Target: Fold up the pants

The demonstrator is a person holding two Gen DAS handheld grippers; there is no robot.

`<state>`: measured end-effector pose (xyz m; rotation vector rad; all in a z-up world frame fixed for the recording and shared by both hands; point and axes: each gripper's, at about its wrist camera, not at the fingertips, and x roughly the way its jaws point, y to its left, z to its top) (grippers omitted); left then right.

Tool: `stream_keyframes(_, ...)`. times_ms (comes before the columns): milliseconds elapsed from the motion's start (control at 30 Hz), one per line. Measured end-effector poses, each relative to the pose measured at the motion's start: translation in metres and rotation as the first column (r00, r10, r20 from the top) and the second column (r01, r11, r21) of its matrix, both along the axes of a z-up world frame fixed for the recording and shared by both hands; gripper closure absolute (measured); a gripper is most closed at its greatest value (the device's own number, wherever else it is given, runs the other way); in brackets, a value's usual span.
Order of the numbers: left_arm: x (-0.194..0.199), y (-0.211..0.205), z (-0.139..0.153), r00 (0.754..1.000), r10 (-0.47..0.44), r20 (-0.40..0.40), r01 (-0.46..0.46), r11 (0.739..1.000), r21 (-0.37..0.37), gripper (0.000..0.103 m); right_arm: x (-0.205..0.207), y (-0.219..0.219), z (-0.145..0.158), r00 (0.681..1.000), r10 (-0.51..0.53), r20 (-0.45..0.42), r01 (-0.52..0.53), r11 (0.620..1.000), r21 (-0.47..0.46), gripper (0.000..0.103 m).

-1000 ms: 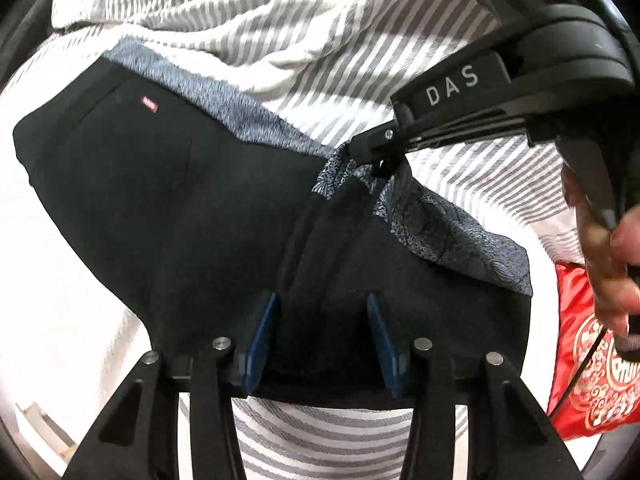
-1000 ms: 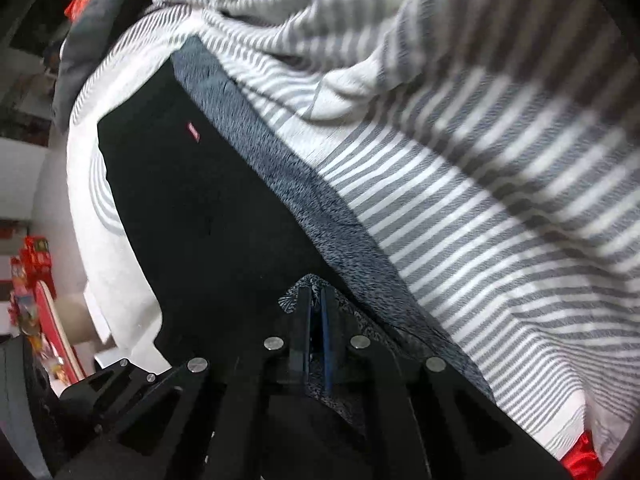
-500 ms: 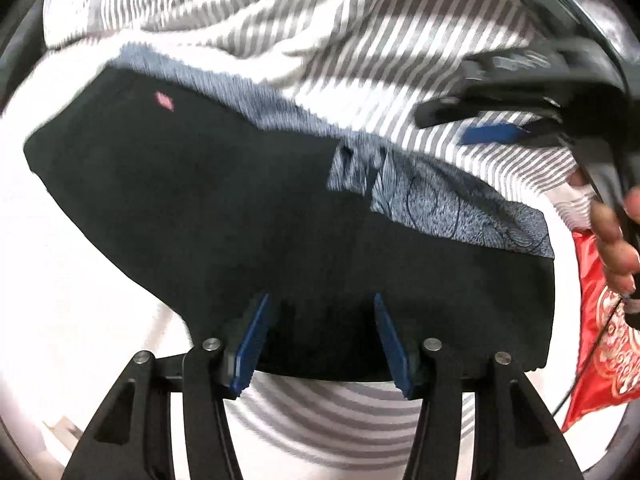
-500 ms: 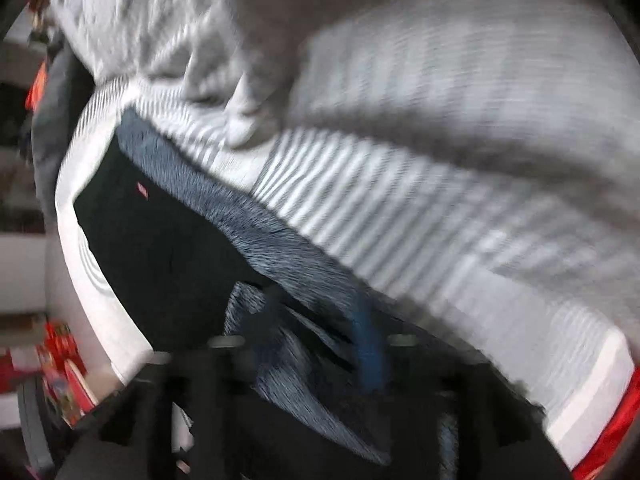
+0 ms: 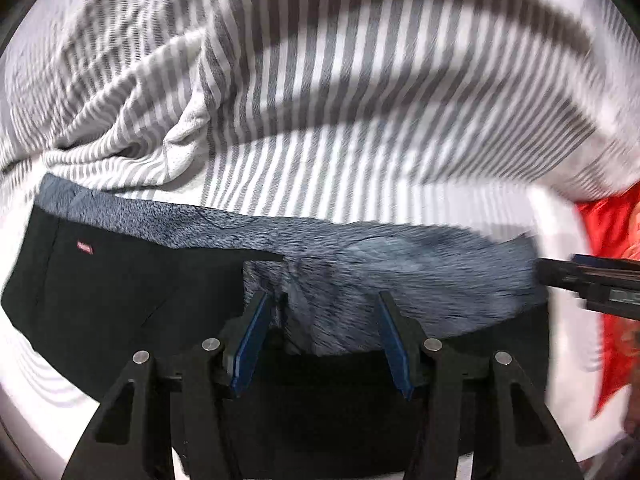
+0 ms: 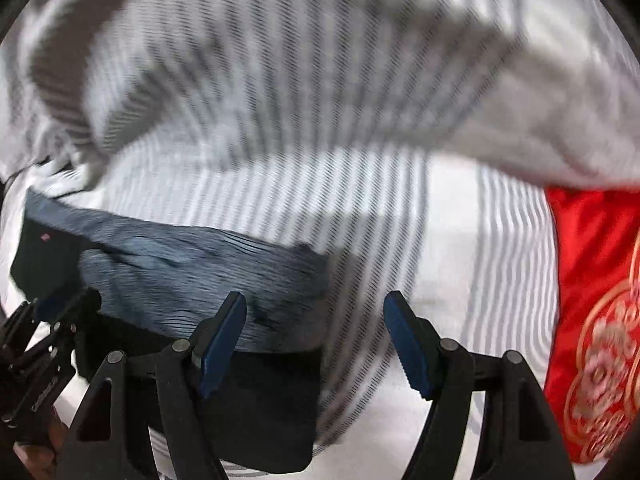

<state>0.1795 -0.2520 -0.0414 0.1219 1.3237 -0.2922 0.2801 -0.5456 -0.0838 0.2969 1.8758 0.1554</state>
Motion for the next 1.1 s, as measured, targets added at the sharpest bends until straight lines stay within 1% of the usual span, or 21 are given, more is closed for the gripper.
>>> stream_keyframes(33, 0.002, 0.003, -0.01, 1.0, -0.005, -0.006, 0.005, 0.999, 0.037, 0.048, -0.005, 0.004, -0.001, 1.0, -0.01, -0.006, 0.01, 1.0, 0.008, 0.028)
stream_keyframes(67, 0.003, 0.007, -0.018, 1.0, -0.004, -0.017, 0.005, 0.999, 0.049, 0.047, -0.008, 0.008, -0.004, 1.0, -0.017, -0.011, 0.017, 1.0, 0.02, 0.028)
stream_keyframes(100, 0.003, 0.013, -0.024, 1.0, 0.0, -0.028, 0.001, 0.999, 0.036, 0.036, -0.01, 0.016, -0.009, 1.0, -0.016, -0.011, 0.016, 0.999, 0.035, 0.028)
stream_keyframes(133, 0.004, 0.02, -0.028, 1.0, 0.012, -0.019, -0.011, 0.999, 0.03, 0.027, -0.01, 0.024, -0.013, 1.0, -0.007, -0.006, 0.007, 0.999, 0.041, 0.028)
stream_keyframes(167, 0.004, 0.024, -0.029, 1.0, 0.019, 0.001, -0.019, 0.999, 0.045, 0.019, -0.011, 0.033, -0.02, 1.0, 0.009, -0.002, -0.009, 0.999, 0.046, 0.028)
stream_keyframes(200, 0.005, 0.026, -0.031, 1.0, 0.012, 0.005, -0.012, 0.999, 0.047, 0.018, -0.011, 0.043, -0.027, 1.0, 0.028, -0.001, -0.028, 0.999, 0.027, 0.027)
stream_keyframes(233, 0.006, 0.026, -0.032, 1.0, 0.009, 0.007, -0.01, 0.999, 0.047, 0.018, -0.01, 0.047, -0.032, 1.0, 0.027, 0.005, -0.027, 1.0, 0.015, 0.023)
stream_keyframes(267, 0.006, 0.026, -0.032, 1.0, 0.007, 0.01, -0.008, 0.999, 0.048, 0.018, -0.008, 0.046, -0.035, 1.0, 0.001, 0.006, -0.001, 1.0, 0.017, 0.021)
stream_keyframes(333, 0.007, 0.026, -0.03, 1.0, 0.01, 0.008, -0.011, 0.999, 0.044, 0.018, -0.004, 0.043, -0.036, 1.0, -0.017, -0.011, 0.018, 0.999, 0.03, 0.02)
stream_keyframes(433, 0.006, 0.032, -0.02, 0.999, 0.034, -0.003, -0.034, 0.999, 0.031, 0.019, -0.002, 0.034, -0.019, 1.0, 0.001, 0.003, -0.001, 1.0, 0.021, 0.019)
stream_keyframes(500, 0.0, 0.042, -0.006, 0.998, 0.053, 0.018, -0.053, 0.998, 0.015, 0.019, -0.002, 0.029, -0.004, 1.0, 0.008, 0.021, -0.008, 1.0, 0.019, 0.019)
stream_keyframes(567, -0.007, 0.056, 0.009, 0.997, 0.077, 0.029, -0.077, 0.997, -0.014, 0.019, -0.007, 0.022, 0.009, 1.0, -0.011, 0.027, 0.01, 1.0, 0.024, 0.017)
stream_keyframes(667, -0.019, 0.081, 0.021, 0.994, 0.109, 0.007, -0.109, 0.993, -0.036, 0.019, -0.021, 0.02, 0.029, 0.998, -0.053, 0.015, 0.052, 0.997, 0.061, 0.016)
stream_keyframes(733, -0.026, 0.096, 0.024, 0.991, 0.128, -0.025, -0.128, 0.991, -0.025, 0.019, -0.033, 0.018, 0.043, 0.998, -0.053, 0.022, 0.052, 0.996, 0.071, 0.016)
stream_keyframes(800, -0.035, 0.111, 0.026, 0.988, 0.145, -0.045, -0.146, 0.989, -0.019, 0.019, -0.045, 0.029, 0.054, 0.998, -0.044, 0.036, 0.041, 0.996, 0.084, 0.015)
stream_keyframes(933, -0.051, 0.141, 0.024, 0.979, 0.193, -0.063, -0.189, 0.98, 0.063, 0.019, -0.068, 0.048, 0.065, 0.999, -0.019, 0.027, 0.016, 0.993, 0.121, 0.014)
stream_keyframes(1000, -0.057, 0.156, 0.02, 0.972, 0.22, -0.079, -0.214, 0.974, 0.071, 0.019, -0.075, 0.061, 0.066, 1.0, -0.008, 0.009, 0.007, 0.99, 0.14, 0.014)
stream_keyframes(1100, -0.063, 0.181, 0.02, 0.962, 0.26, -0.085, -0.256, 0.965, 0.061, 0.019, -0.089, 0.082, 0.072, 1.0, 0.013, 0.015, -0.015, 0.99, 0.138, 0.014)
